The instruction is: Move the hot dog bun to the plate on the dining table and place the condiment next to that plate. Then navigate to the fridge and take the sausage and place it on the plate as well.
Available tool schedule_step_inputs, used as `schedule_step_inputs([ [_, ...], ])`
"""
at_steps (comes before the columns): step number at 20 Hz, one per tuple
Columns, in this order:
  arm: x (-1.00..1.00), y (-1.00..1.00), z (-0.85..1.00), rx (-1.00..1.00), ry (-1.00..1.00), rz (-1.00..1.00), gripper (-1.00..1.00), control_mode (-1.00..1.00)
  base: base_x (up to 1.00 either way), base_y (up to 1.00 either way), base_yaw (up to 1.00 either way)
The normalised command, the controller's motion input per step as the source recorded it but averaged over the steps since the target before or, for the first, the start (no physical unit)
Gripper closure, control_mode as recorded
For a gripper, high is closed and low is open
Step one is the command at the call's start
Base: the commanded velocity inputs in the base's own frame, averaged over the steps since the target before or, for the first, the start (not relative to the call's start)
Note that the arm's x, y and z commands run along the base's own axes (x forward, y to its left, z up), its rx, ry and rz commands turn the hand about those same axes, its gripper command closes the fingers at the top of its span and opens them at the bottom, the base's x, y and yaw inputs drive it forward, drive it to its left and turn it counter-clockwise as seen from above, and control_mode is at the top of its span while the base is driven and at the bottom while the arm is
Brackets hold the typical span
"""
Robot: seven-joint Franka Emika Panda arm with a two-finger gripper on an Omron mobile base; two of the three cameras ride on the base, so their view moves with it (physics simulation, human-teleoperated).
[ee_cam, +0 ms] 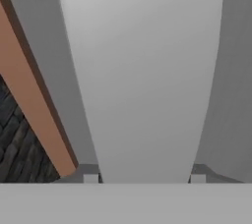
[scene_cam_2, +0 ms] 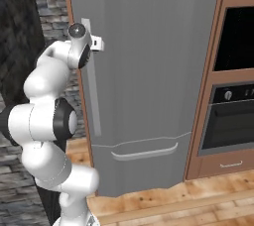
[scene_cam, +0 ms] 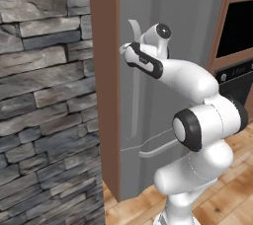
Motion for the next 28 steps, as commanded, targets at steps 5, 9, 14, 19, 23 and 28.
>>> schedule_step_inputs([
  [5, -0.18, -0.15, -0.03, 0.0, 0.02, 0.0, 1.0, -1.0, 0.0, 0.0, 0.0],
  [9, -0.56, -0.6, 0.09, 0.01, 0.0, -0.03, 1.0, -1.0, 0.0, 0.0, 0.0],
  [14, -0.78, -0.88, 0.14, 0.09, 0.0, -0.07, 1.0, -1.0, 0.0, 0.0, 0.0],
  [19, -0.77, -0.98, 0.28, 0.12, 0.0, -0.11, 1.0, -1.0, 0.0, 0.0, 0.0],
  [23, -0.59, -1.0, 0.29, 0.15, 0.0, -0.12, 1.0, -1.0, 0.0, 0.0, 0.0],
  [28, -0.41, -0.91, 0.21, 0.14, 0.01, -0.12, 1.0, -1.0, 0.0, 0.0, 0.0],
])
